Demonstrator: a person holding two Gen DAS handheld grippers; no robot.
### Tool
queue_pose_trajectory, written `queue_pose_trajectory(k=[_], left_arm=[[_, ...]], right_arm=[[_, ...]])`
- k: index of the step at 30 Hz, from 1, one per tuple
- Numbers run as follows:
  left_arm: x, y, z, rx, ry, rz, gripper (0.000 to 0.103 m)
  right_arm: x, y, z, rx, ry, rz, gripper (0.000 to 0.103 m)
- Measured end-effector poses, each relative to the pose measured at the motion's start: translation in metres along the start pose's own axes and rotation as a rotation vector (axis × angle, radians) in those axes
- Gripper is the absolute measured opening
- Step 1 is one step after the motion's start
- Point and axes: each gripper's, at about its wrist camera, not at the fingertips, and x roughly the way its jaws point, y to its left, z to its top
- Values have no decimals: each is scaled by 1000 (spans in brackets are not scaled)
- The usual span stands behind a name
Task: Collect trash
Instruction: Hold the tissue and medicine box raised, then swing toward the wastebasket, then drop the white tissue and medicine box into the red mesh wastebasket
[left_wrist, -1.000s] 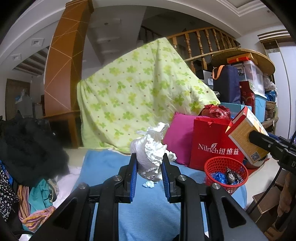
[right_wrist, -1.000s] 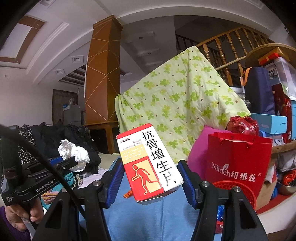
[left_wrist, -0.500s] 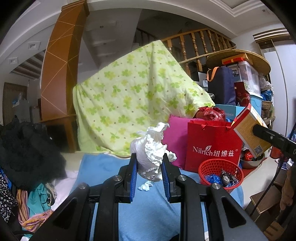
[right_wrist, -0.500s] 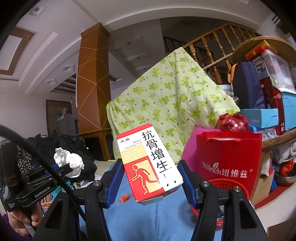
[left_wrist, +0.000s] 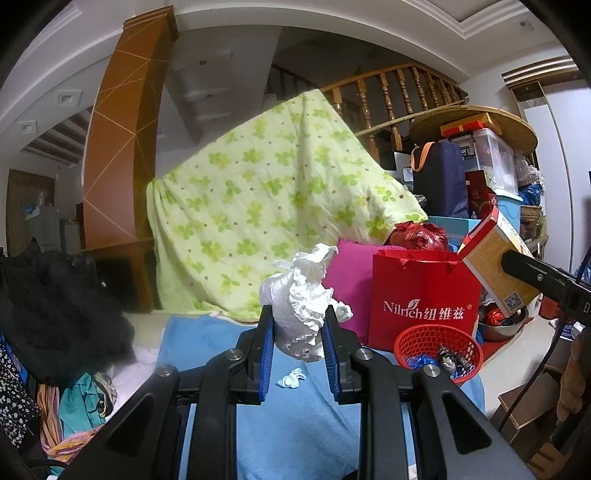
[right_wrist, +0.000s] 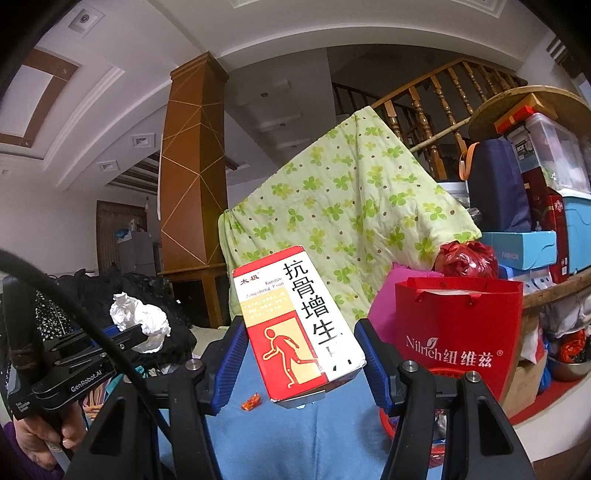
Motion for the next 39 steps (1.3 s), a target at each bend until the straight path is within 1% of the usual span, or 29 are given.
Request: queue_pose_trajectory(k=[13,21,28,34,36,39], left_arm=[[-4,-7,4,24,-9,-10,26],[5,-13,3,44,16,-27,26],[27,-28,-8,72,64,-42,26],[65,-51,-29,95,145,-105,26],[84,-61,-37,98,181,-142,26],[117,-76,-46,83,242,-222,26]], right_arm=[[-10,-9,5,7,-26,-10,62],[-12,-18,0,28,-21,-25,62],[-16,-42,-12,73,-9,-60,62],[-13,-84,-34,141,24,-127,62],[-10,-106,-47,183,52,-159,62],[0,-140,-63,260,100,-200,62]])
